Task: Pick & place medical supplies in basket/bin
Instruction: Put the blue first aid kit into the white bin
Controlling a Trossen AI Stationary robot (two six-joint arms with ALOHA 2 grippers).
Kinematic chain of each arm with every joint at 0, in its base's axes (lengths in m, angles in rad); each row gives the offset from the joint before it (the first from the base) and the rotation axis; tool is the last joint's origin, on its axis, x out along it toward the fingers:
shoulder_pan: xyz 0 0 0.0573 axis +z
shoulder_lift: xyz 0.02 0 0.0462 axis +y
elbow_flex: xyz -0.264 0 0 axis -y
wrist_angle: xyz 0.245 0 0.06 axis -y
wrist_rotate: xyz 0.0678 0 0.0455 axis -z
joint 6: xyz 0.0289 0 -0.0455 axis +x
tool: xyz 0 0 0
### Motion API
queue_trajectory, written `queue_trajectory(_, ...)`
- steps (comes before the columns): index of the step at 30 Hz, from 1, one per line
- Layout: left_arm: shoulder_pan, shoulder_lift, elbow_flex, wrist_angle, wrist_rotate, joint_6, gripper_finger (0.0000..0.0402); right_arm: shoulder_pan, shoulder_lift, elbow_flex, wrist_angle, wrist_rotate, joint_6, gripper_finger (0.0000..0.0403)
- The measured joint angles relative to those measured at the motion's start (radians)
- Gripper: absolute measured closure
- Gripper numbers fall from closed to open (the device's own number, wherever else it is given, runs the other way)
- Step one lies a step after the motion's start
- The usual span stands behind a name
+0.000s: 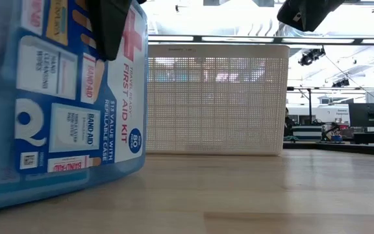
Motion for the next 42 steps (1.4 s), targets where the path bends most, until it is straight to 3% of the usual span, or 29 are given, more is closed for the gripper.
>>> queue_trajectory(6, 0.0, 0.0, 0.0, -0.001, -0.008, 0.0, 0.0214, 0.0, 0.0, 0.0, 0.005, 0.0, 0.0, 0.0232)
queue_trajectory(16, 0.0, -0.022, 0.038, -0.04, -0.037, 0.005, 0.0215, 0.0, 0.0, 0.0, 0.006, 0.005, 0.0, 0.0242)
queue_trajectory(27, -0.002, -0.024, 0.384, -0.398, -0.191, 0.049, 0.0215, 0.0, 0.0, 0.0, 0.005, 0.035, 0.0, 0.0248)
queue_trajectory(34, 0.0, -0.034, 0.572, -0.418, -0.327, 0.156, 0.0215, 0.0, 0.0, 0.0, -0.077, 0.051, 0.011, 0.0256)
queue_trajectory(42, 0.0, -0.088, 0.574, -0.412, -0.404, 0.197, 0.0215, 0.005, 0.0, 0.0, -0.164, 0.035, 0.084, 0.0255)
